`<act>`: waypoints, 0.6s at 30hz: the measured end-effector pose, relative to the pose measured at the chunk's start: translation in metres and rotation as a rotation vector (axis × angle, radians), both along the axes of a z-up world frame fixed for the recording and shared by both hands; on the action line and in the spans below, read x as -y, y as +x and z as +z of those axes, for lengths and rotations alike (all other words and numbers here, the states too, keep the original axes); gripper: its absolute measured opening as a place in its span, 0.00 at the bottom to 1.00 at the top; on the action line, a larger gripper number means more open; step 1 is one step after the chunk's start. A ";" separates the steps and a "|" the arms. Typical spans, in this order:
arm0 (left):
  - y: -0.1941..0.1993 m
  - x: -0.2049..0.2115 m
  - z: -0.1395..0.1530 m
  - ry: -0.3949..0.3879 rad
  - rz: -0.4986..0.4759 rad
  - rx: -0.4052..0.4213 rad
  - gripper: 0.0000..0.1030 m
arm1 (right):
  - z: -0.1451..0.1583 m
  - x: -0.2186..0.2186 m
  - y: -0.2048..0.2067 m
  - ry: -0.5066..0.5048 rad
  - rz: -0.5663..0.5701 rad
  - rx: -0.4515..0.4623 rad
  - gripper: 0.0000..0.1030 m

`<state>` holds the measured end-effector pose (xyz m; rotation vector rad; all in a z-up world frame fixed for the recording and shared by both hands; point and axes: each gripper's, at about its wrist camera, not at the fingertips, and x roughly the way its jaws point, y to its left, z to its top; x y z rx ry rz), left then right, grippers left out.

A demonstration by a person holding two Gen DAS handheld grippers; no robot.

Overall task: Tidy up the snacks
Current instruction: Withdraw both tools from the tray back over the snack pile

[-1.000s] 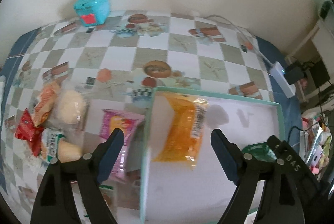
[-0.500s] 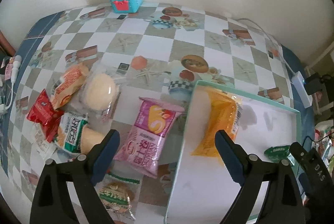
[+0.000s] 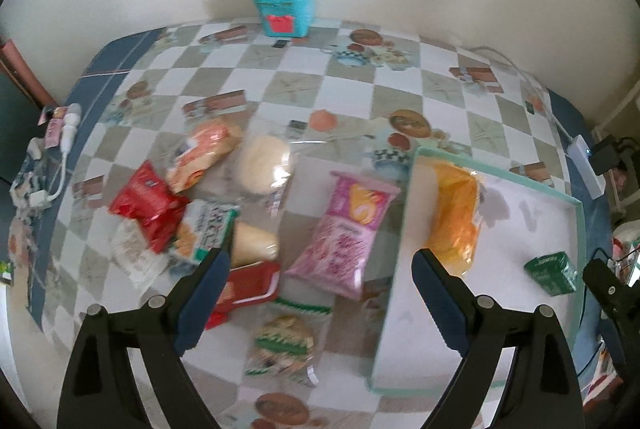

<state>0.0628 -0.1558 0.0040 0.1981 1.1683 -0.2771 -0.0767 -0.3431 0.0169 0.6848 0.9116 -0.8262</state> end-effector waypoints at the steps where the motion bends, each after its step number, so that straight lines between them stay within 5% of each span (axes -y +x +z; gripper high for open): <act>1: -0.002 -0.007 0.002 -0.002 0.008 0.003 0.90 | 0.001 -0.004 0.000 0.003 0.008 0.000 1.00; 18: -0.006 -0.132 0.025 -0.017 0.200 0.089 0.90 | 0.013 -0.087 0.020 -0.064 0.199 -0.017 1.00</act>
